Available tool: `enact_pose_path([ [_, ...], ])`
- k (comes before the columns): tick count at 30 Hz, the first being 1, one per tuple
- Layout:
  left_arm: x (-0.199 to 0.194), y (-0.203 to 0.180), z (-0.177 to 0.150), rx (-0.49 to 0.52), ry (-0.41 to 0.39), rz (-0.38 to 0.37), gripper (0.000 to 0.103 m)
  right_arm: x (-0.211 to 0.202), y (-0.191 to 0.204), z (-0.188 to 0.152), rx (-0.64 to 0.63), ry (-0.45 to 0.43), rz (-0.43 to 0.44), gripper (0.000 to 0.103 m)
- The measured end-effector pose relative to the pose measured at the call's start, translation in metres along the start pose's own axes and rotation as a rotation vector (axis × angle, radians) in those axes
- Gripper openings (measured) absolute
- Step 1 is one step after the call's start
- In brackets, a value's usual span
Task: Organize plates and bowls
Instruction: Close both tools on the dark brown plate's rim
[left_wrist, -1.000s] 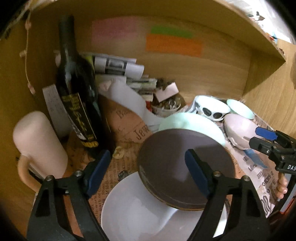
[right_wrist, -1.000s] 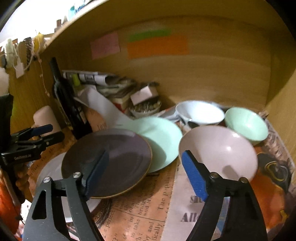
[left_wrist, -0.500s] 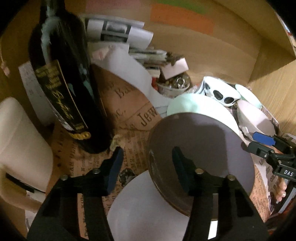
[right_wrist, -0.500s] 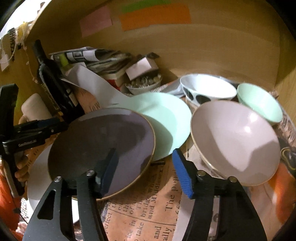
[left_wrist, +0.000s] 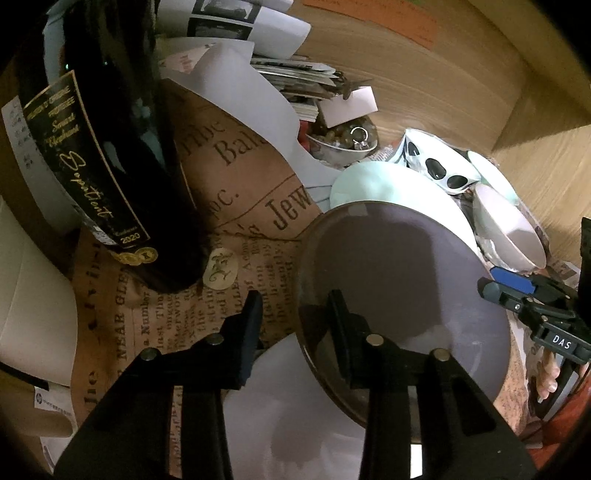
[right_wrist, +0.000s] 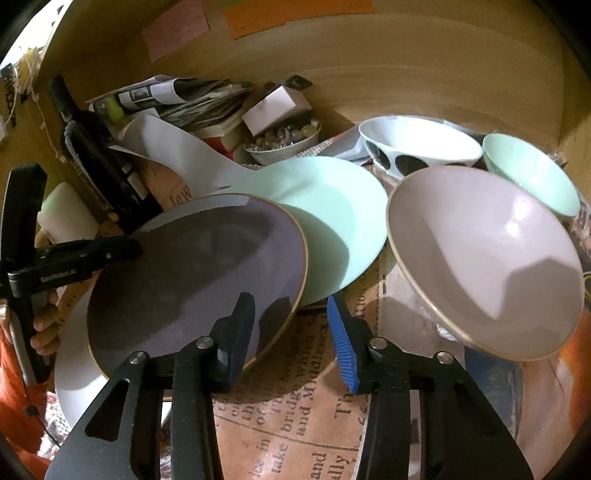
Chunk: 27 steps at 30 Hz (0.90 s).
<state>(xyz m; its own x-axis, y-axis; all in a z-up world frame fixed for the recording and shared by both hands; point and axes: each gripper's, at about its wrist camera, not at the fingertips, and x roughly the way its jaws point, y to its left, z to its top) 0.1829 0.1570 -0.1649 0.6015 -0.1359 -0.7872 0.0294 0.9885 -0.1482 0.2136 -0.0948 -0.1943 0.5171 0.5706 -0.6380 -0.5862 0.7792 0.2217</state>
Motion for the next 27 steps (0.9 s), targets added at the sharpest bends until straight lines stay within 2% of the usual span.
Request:
enact_pose_path([
  [8, 0.003, -0.008, -0.001, 0.030, 0.015, -0.030, 0.027, 0.006, 0.003, -0.001, 0.015, 0.025, 0.053, 0.028],
  [19, 0.002, -0.007, -0.003, 0.010, 0.021, -0.024, 0.026, 0.001, 0.006, -0.002, 0.026, -0.004, 0.047, 0.028],
  [27, -0.006, -0.011, -0.007, 0.000, -0.015, -0.019, 0.026, -0.005, 0.004, -0.002, 0.037, -0.023, 0.030, 0.028],
])
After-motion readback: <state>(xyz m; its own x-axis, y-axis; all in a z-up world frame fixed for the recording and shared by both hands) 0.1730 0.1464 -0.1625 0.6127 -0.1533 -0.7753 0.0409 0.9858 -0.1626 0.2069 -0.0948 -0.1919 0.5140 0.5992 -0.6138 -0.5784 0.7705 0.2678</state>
